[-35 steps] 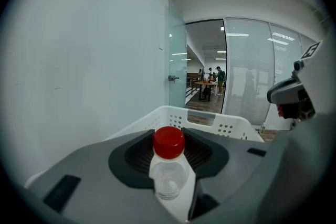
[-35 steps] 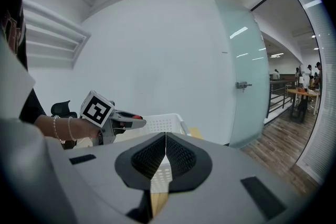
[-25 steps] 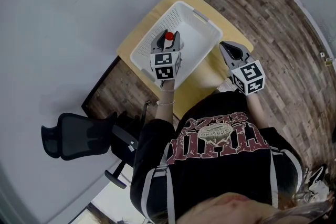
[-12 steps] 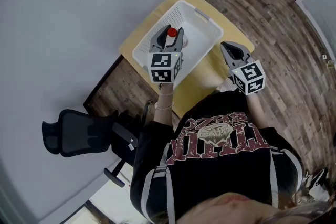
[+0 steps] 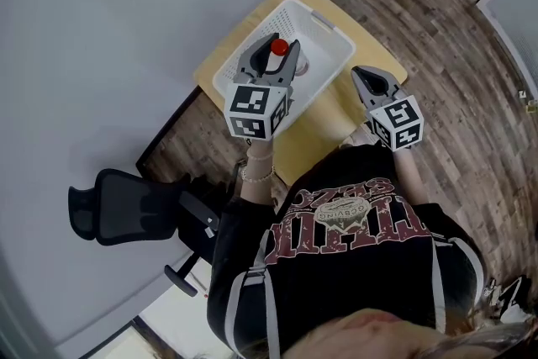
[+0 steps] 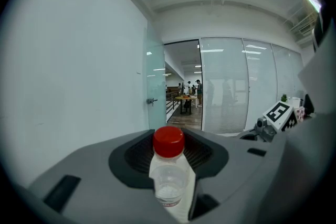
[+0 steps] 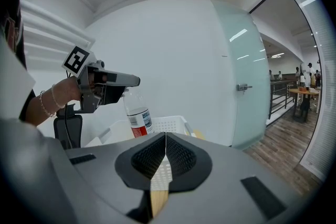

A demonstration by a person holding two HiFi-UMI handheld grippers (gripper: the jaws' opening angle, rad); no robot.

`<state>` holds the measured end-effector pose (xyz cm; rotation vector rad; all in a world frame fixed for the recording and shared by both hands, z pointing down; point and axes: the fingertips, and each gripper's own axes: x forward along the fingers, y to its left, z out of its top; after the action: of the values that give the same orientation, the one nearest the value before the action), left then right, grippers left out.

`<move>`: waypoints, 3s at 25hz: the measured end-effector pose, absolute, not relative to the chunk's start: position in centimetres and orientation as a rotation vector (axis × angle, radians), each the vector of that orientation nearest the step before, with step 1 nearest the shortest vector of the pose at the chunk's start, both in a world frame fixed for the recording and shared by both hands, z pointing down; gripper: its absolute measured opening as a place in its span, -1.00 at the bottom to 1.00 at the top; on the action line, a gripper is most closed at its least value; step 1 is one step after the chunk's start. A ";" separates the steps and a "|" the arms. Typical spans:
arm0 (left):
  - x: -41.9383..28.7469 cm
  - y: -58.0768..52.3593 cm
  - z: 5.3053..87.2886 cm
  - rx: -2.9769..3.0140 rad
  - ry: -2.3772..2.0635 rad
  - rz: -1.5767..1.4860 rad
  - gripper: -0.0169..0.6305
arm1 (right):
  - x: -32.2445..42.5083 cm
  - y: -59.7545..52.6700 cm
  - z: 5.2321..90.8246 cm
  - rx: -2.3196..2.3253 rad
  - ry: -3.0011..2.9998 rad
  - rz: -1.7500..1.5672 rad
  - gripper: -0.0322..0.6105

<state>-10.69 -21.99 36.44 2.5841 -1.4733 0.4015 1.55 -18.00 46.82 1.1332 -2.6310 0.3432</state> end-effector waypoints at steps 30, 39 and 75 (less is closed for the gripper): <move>-3.0 -19.1 32.1 2.742 -1.276 0.338 -0.33 | 5.4 -17.3 46.2 1.177 -2.645 0.351 -0.84; -0.1 -18.4 32.4 2.783 -1.178 0.338 -0.33 | 7.0 -16.9 46.4 1.216 -2.625 0.358 -0.84; 1.7 -19.2 42.4 2.628 -1.177 0.405 -0.33 | 9.0 -18.0 48.7 1.214 -2.556 0.399 -0.84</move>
<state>1.70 -19.21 42.38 2.6284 -1.1774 0.4050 9.01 -18.00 48.70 1.2136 -2.5564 0.3988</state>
